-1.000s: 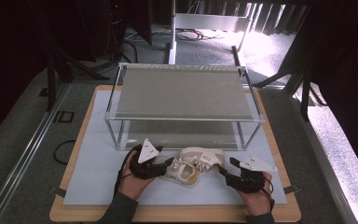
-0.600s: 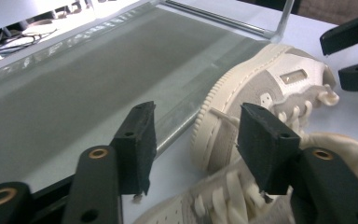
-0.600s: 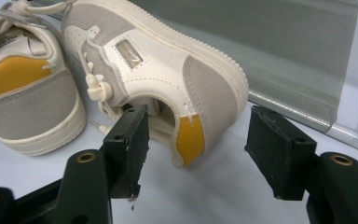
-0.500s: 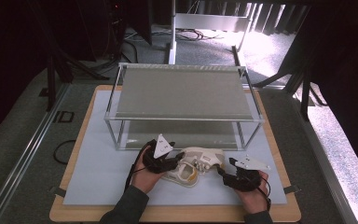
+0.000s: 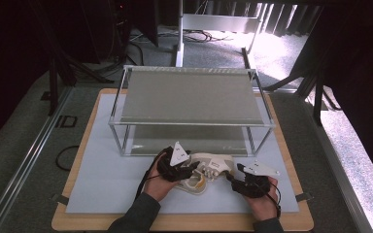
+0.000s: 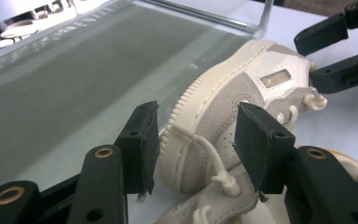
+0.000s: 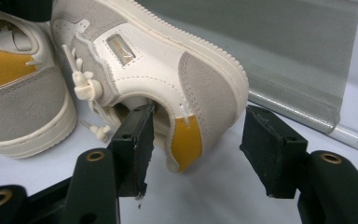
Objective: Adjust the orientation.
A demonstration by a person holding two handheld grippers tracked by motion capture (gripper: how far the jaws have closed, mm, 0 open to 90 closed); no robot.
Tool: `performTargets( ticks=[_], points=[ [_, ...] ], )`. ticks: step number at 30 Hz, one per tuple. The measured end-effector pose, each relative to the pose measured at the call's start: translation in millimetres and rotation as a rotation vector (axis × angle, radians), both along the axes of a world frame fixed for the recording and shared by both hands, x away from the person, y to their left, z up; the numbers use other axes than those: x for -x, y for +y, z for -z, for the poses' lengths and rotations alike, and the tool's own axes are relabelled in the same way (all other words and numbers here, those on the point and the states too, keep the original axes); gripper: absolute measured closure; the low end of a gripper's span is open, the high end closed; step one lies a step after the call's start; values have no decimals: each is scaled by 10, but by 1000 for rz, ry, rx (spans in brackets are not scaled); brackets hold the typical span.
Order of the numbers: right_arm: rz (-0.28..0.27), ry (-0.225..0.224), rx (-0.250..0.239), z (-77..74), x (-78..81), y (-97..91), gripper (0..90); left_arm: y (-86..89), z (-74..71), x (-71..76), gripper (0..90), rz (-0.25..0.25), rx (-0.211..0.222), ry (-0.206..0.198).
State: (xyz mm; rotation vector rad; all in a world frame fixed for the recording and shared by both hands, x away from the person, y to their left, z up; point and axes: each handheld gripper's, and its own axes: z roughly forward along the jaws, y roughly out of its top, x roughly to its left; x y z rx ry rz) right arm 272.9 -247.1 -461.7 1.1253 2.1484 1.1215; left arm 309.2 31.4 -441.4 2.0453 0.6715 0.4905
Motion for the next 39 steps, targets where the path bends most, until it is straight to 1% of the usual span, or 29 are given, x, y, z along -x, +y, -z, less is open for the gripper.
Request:
performTargets(
  ticks=[8, 13, 16, 21, 24, 26, 30, 33, 35, 37, 39],
  points=[
    [-3, -8, -4, -16, -3, 0, 472, -29, -9, -23, 514, -6, 2, 5],
    [-13, -8, 0, -14, -9, 19, 493, -31, -9, -54, 531, -27, -1, 8],
    [-14, -9, 1, -15, -15, 29, 506, -32, -11, -66, 540, -27, -2, 9],
    [-18, -12, -6, -23, -24, 42, 553, -36, -16, -84, 554, -32, 1, 10],
    [-21, -14, -6, -29, -25, 58, 556, -37, -19, -94, 563, -34, 4, 12],
    [-17, -20, 0, -37, -26, 69, 568, -38, -20, -101, 566, -37, 8, 15],
    [-19, -35, -6, -66, -15, 63, 611, -44, -29, -127, 585, -44, 11, 20],
    [-38, -57, -33, -110, 11, 64, 630, -46, -38, -140, 589, -44, 2, 19],
    [-54, -68, -28, -143, 18, 89, 641, -49, -41, -148, 592, -46, 3, 20],
    [-50, -80, -13, -159, 16, 119, 643, -51, -44, -156, 593, -49, 3, 19],
    [-43, -80, -17, -166, 5, 125, 645, -51, -46, -167, 594, -51, 1, 19]
  ],
)
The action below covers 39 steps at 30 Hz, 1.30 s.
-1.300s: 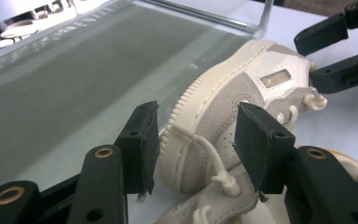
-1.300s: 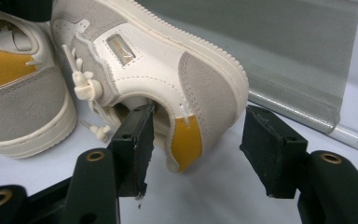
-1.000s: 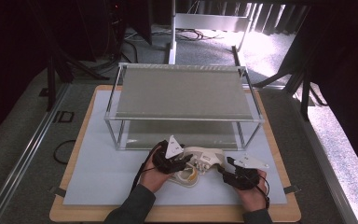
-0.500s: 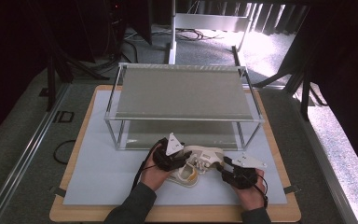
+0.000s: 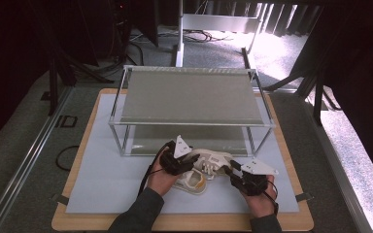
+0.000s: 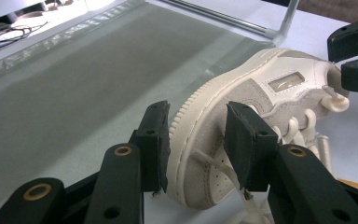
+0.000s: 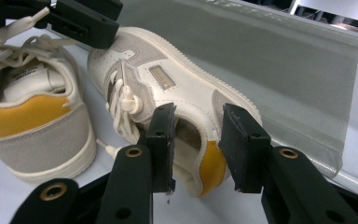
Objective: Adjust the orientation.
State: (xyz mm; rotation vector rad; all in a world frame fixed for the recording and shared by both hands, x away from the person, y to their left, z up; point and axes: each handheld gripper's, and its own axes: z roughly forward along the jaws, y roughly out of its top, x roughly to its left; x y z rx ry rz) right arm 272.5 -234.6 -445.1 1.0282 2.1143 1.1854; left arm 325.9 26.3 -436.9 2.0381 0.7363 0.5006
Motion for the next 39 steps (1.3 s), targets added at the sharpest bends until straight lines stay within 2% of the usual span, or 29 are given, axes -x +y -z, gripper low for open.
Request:
performTargets(
  ticks=[2, 3, 8, 11, 15, 18, 23, 27, 34, 37, 39],
  points=[
    [8, -10, 1, 4, -5, 0, 611, -3, -1, -6, 594, -3, 3, 0],
    [20, -16, 18, 14, -6, 6, 581, -4, 0, -7, 594, -3, 3, -1],
    [34, 19, 58, 107, -33, 10, 499, -14, 24, -14, 596, -14, -23, -4],
    [47, 37, 65, 160, -70, -4, 512, -11, 33, -16, 595, -22, -24, -5],
    [62, 54, 38, 156, -95, -44, 590, -5, 41, -18, 595, -25, -23, -6],
    [72, 39, 40, 144, -75, -25, 614, -3, 46, -27, 595, -35, -31, -6],
    [60, 12, 28, 48, -25, 34, 615, 40, 59, -51, 601, -53, -28, 4],
    [60, 13, 31, 5, 20, 78, 606, 52, 62, -61, 594, -56, -23, 8],
    [49, 38, 18, 63, 102, 51, 580, 6, 55, -67, 592, -57, -32, -6],
    [34, 45, 25, 87, 90, 18, 570, -8, 48, -65, 582, -55, -33, -13],
    [35, 54, 28, 111, 60, -11, 565, -18, 46, -43, 578, -66, -52, -25]
  ],
)
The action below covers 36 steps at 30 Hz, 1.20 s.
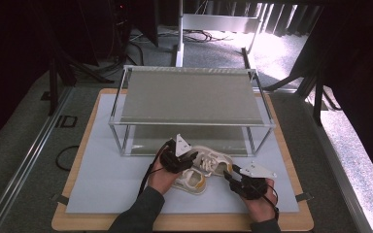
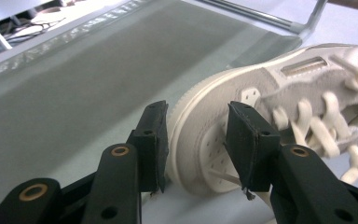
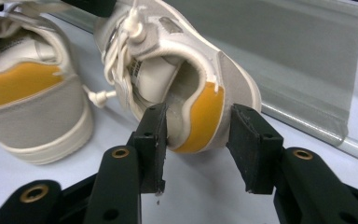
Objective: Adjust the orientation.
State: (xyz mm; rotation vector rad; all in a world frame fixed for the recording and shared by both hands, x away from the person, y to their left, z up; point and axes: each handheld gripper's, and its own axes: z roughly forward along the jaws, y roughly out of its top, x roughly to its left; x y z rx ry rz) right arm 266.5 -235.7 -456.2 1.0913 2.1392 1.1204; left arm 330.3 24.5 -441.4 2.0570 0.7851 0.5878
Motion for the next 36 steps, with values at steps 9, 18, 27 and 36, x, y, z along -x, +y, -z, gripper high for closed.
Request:
performTargets(
  ticks=[9, 18, 27, 36],
  points=[
    [14, -6, 6, -12, -108, -2, 544, 93, -101, 160, 567, -1, 40, -35],
    [8, -2, -3, 7, -171, -38, 465, 229, -198, 406, 553, 16, 68, -63],
    [-46, -33, 49, 21, -329, -19, 200, 431, -224, 628, 500, 12, 98, -50],
    [-106, -39, 87, 70, -476, 67, 222, 609, -46, 789, 477, -2, 92, -8]
  ],
)
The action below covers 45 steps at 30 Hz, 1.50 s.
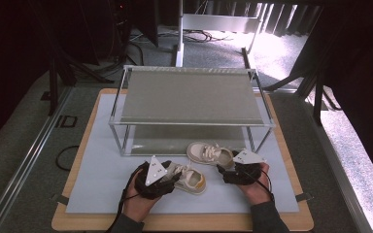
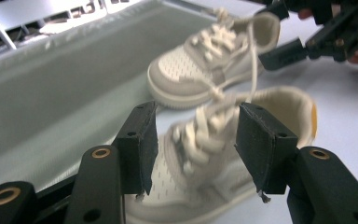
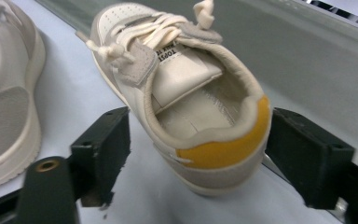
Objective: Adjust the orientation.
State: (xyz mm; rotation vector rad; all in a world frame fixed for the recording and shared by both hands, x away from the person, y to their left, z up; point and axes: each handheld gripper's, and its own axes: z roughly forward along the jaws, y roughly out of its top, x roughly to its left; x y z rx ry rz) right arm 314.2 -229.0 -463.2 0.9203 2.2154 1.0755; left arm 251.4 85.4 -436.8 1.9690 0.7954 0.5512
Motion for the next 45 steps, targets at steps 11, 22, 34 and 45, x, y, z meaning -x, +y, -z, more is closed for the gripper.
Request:
performTargets(
  ticks=[11, 22, 34, 45],
  points=[
    [5, 19, -29, -21, 128, 15, 376, 38, 91, 36, 477, 13, -3, 21],
    [-61, 62, -126, -32, 270, -5, 444, 75, 191, 58, 476, 12, -12, 51],
    [-7, 7, -180, -251, 95, 17, 517, 106, 359, 55, 465, -2, -39, 93],
    [13, 144, -102, -151, -149, 140, 527, 96, 374, 70, 458, -14, -42, 98]
  ],
)
